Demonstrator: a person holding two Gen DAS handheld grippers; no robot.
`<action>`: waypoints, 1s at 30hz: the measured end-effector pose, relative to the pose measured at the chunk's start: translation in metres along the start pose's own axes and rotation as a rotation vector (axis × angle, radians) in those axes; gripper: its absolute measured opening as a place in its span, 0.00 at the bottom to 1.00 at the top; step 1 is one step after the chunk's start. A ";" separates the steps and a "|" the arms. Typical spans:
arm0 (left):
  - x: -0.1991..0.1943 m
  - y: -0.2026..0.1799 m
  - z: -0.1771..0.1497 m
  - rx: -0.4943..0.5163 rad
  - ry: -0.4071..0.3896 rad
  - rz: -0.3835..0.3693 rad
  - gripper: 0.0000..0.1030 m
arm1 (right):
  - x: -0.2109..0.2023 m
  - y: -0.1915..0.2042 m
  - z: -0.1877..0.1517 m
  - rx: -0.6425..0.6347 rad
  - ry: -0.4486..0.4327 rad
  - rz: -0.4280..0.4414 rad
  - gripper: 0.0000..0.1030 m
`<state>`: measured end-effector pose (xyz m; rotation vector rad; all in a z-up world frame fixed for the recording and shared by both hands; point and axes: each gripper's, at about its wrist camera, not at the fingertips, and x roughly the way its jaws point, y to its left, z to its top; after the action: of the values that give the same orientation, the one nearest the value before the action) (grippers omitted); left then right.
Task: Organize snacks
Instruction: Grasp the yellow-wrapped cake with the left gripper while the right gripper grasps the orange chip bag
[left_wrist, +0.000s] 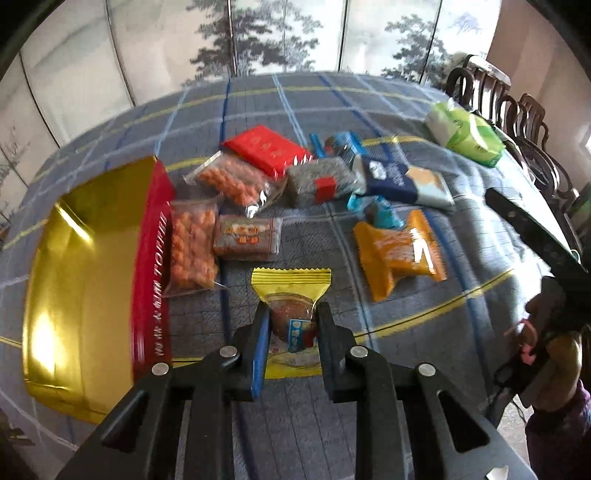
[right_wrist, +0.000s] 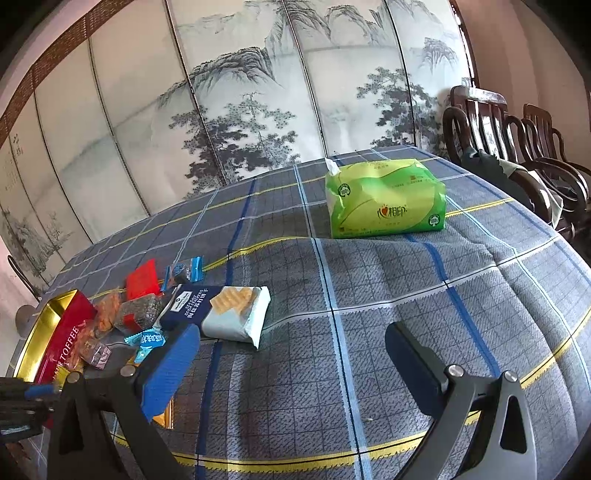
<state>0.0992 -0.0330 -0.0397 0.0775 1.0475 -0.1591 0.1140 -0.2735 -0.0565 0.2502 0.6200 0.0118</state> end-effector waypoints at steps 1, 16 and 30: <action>-0.004 -0.001 0.000 0.004 -0.007 -0.001 0.20 | 0.000 0.000 0.000 0.000 0.001 -0.001 1.00; -0.040 0.026 -0.002 -0.033 -0.052 0.013 0.21 | -0.020 0.069 -0.006 -0.495 0.163 0.312 1.00; -0.055 0.056 0.001 -0.086 -0.068 0.031 0.21 | 0.021 0.151 -0.027 -1.030 0.415 0.362 0.74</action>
<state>0.0828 0.0276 0.0078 0.0105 0.9838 -0.0882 0.1253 -0.1195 -0.0538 -0.6592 0.8943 0.7293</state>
